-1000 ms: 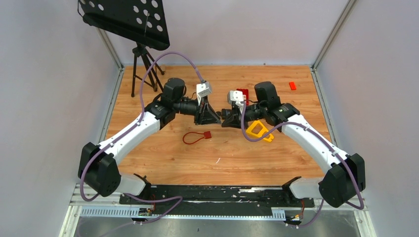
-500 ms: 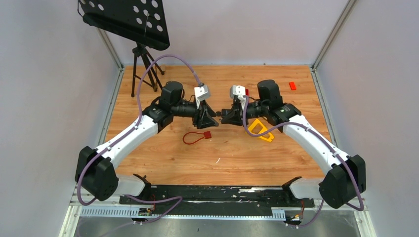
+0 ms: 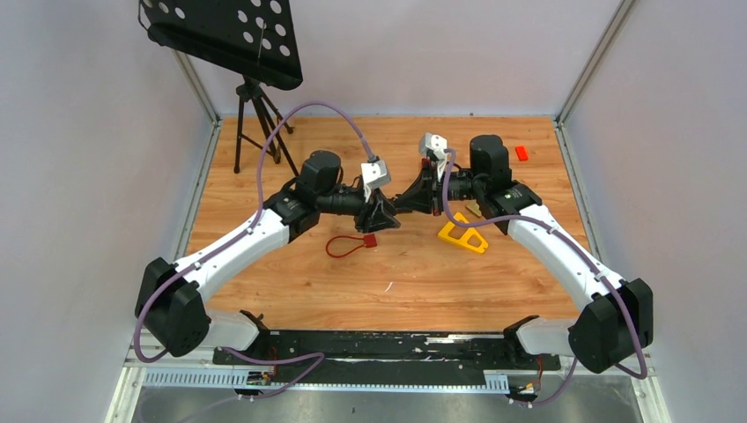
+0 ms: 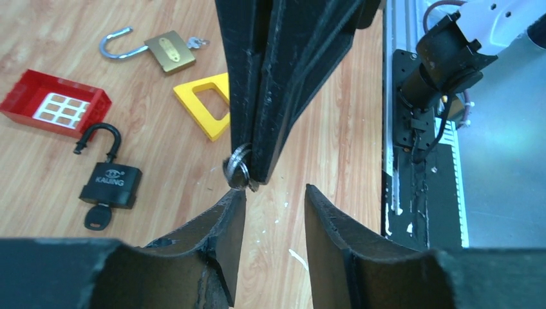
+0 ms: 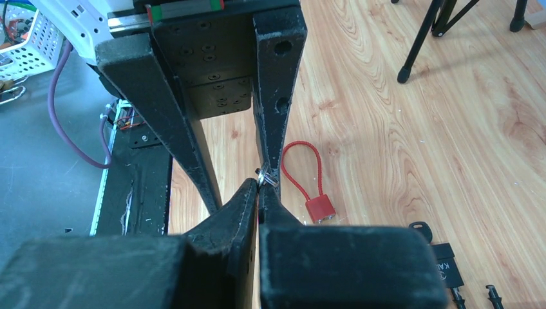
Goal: Unlock with the key
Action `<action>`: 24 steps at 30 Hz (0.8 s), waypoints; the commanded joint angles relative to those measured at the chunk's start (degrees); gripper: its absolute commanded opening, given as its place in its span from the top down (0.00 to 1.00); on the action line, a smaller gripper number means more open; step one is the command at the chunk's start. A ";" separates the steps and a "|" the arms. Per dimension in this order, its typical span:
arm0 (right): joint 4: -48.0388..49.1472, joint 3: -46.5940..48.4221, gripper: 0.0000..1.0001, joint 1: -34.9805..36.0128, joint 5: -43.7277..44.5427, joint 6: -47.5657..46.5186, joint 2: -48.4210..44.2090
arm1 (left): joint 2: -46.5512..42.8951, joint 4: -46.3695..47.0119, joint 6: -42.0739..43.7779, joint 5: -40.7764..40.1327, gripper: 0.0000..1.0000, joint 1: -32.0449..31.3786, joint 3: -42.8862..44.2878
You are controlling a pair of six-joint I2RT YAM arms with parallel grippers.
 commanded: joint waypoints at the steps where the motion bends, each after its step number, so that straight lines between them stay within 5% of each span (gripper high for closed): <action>1: 3.77 -0.30 1.00 -0.09 -1.91 2.57 0.05 | -0.03 1.85 1.25 -2.46 0.57 -0.12 3.30; 24: 3.31 -1.10 1.00 -0.06 -2.32 0.96 2.67 | -0.33 1.91 2.40 -0.54 1.00 -0.13 3.73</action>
